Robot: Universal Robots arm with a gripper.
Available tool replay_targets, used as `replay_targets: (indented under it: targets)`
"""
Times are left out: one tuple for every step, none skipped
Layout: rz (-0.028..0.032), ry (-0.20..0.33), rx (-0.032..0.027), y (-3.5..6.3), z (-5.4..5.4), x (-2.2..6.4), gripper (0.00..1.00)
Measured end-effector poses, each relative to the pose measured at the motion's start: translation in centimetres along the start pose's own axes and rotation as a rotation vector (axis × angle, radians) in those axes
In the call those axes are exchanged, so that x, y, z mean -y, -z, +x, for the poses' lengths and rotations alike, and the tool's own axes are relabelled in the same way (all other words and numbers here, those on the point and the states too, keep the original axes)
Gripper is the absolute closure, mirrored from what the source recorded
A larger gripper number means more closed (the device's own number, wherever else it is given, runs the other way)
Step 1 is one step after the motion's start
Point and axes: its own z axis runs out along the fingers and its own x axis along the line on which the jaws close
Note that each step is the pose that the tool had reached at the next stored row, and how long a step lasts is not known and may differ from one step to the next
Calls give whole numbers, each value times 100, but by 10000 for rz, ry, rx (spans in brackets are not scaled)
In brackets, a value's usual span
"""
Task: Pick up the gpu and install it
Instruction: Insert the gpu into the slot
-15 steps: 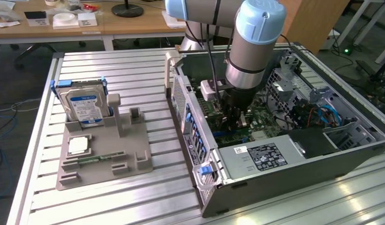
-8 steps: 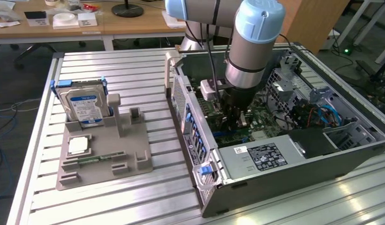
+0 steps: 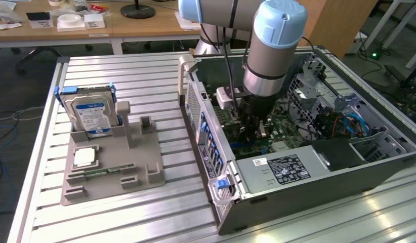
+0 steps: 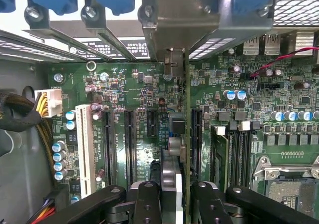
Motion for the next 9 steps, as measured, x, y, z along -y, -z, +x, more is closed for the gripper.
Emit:
replay_targets:
  targets:
    - [-1, 0, -1, -2, 0, 0, 72]
    - [-1, 0, -1, -5, 0, 0, 72]
    - [0, 0, 0, -8, 0, 0, 72]
    - [0, 0, 0, -11, 0, -1, 72]
    - [0, -1, 0, -13, 0, -1, 72]
    - [-1, -1, 0, -15, 0, -2, 72]
    - [-1, 0, -1, -15, 0, -2, 72]
    - [-1, 0, 0, -15, 0, -2, 72]
    - [0, 0, 0, -16, 0, -2, 72]
